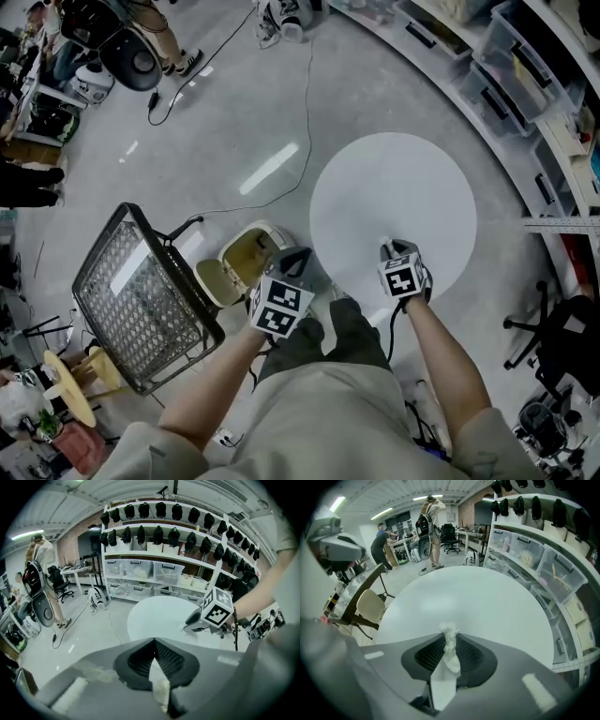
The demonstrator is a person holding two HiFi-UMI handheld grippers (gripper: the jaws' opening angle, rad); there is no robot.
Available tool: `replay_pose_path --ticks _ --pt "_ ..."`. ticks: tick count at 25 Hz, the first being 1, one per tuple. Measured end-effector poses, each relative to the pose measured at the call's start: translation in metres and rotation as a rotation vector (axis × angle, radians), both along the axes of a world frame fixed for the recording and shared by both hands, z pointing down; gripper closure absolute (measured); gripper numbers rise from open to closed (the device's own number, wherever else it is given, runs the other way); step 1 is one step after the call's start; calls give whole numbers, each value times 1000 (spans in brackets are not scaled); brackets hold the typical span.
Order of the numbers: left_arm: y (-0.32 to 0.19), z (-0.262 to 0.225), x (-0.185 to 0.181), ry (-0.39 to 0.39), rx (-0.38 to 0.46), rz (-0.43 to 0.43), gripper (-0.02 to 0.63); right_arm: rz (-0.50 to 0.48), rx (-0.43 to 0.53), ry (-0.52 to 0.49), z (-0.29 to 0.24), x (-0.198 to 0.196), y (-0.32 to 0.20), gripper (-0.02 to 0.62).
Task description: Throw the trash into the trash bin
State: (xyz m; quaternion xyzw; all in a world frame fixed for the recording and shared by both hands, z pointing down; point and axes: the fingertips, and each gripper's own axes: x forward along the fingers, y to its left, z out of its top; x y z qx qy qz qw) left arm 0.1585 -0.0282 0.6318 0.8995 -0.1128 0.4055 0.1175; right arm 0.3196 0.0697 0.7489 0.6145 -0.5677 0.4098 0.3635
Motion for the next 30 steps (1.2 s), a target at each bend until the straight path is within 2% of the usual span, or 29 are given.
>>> replay_pose_path --ticks 6,11,18,24,30 --pt "-18 -16 -22 16 22 -64 603 2 91 -31 -44 -8 -33 520" --pt "-47 -36 -51 32 64 -165 603 -91 148 -46 -81 -27 -72 520" --pt "-86 -46 -131 22 80 -356 603 -284 183 -91 -104 -105 -137 520" --pt "-107 -36 -206 -14 62 -488 603 -447 151 -132 -95 -184 -181 520" --pt "-109 -12 -261 -37 13 -604 603 -574 96 -160 -67 -255 -208 520"
